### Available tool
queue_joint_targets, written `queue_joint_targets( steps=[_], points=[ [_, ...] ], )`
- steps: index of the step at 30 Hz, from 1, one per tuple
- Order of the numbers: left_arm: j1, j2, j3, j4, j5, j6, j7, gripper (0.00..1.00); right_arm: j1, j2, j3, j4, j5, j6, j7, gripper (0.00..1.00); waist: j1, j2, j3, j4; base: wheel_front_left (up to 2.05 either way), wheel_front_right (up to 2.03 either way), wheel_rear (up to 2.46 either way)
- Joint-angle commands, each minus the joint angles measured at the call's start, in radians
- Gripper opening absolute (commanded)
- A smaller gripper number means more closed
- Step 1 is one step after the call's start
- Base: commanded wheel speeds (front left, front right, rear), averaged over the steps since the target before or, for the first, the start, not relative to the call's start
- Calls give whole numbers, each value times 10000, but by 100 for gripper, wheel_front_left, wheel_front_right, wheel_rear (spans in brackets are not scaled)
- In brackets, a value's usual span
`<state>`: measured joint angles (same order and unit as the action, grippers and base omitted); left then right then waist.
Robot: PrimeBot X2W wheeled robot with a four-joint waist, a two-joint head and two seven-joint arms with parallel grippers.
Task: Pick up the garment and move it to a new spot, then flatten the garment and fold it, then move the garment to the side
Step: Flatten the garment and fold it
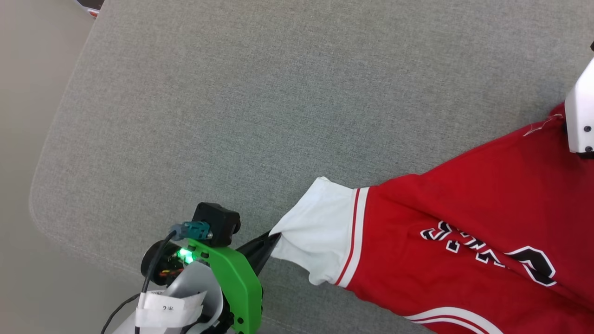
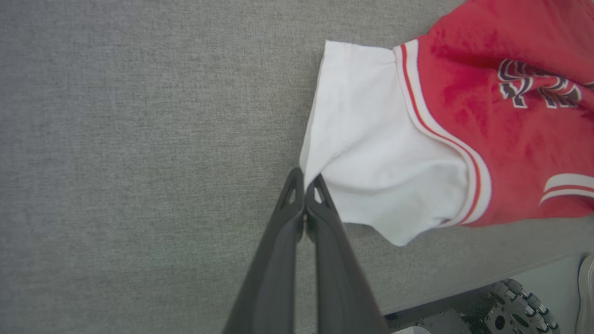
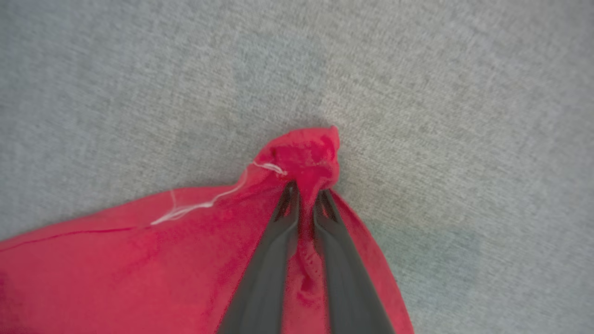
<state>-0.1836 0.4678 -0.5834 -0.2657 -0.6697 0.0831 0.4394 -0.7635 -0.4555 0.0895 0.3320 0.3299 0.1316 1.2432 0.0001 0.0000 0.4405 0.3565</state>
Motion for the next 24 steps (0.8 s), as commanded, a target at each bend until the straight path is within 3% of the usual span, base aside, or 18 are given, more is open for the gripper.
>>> queue_joint_targets(
  steps=[1, 13, 24],
  points=[
    [-136, -61, 18, 47, -22, -17, -94, 0, 439, 26, 134, 325, 88, -9, -74, 0, -1, 0, -59, -28, 0, 0, 0],
    [-61, 213, 199, 144, 89, 202, -137, 0, 343, -7, 190, 481, 797, -9, -2052, 0, -1, 0, -1074, -502, 0, 0, 0],
    [25, 748, 1162, -658, 60, 860, -285, 0, 640, -346, 308, -28, 2081, -9, -4420, 0, -1, 0, -2283, -1522, 0, 0, 0]
  ],
)
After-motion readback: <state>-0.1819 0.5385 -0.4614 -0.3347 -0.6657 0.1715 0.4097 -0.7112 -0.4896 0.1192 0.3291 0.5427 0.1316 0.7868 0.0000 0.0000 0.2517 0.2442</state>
